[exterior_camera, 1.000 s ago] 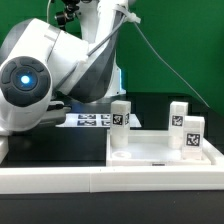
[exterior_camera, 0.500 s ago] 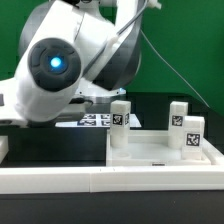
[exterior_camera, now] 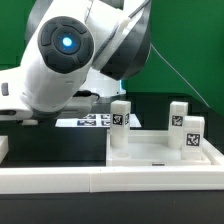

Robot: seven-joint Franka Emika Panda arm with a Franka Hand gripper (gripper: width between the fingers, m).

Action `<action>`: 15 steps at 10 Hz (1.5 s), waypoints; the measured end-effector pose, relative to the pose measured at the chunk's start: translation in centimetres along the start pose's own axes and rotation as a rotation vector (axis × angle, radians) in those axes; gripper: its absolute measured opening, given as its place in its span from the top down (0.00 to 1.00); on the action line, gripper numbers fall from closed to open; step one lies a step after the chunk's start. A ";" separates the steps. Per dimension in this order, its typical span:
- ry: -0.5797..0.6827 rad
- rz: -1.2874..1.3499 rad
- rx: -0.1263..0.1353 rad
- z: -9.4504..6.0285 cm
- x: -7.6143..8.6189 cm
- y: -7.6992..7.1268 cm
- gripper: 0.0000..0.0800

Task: Assemble square table

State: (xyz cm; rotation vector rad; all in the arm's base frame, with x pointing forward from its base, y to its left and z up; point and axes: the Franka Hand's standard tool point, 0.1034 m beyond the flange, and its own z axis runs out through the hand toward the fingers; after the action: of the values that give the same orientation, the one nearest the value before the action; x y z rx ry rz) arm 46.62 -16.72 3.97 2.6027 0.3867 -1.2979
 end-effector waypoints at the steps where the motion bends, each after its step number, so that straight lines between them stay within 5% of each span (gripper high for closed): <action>1: 0.057 0.017 -0.007 -1.4 0.1 -0.3 0.64; 5: 0.262 0.115 -0.015 -7.9 0.6 -1.6 0.64; 10: 0.600 0.116 -0.068 -8.4 1.5 -0.9 0.64; 13: 0.781 0.228 0.018 -12.4 1.9 -3.4 0.64; 15: 0.874 0.238 0.004 -13.4 2.3 -3.6 0.64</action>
Offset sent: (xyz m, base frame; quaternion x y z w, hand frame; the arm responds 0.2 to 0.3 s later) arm 0.0450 0.0489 0.0347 0.0369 0.1416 0.1171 0.9823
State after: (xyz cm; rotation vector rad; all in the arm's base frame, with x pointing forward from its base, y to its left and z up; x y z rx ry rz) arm 56.85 -9.01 9.81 2.9630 0.1769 -0.0341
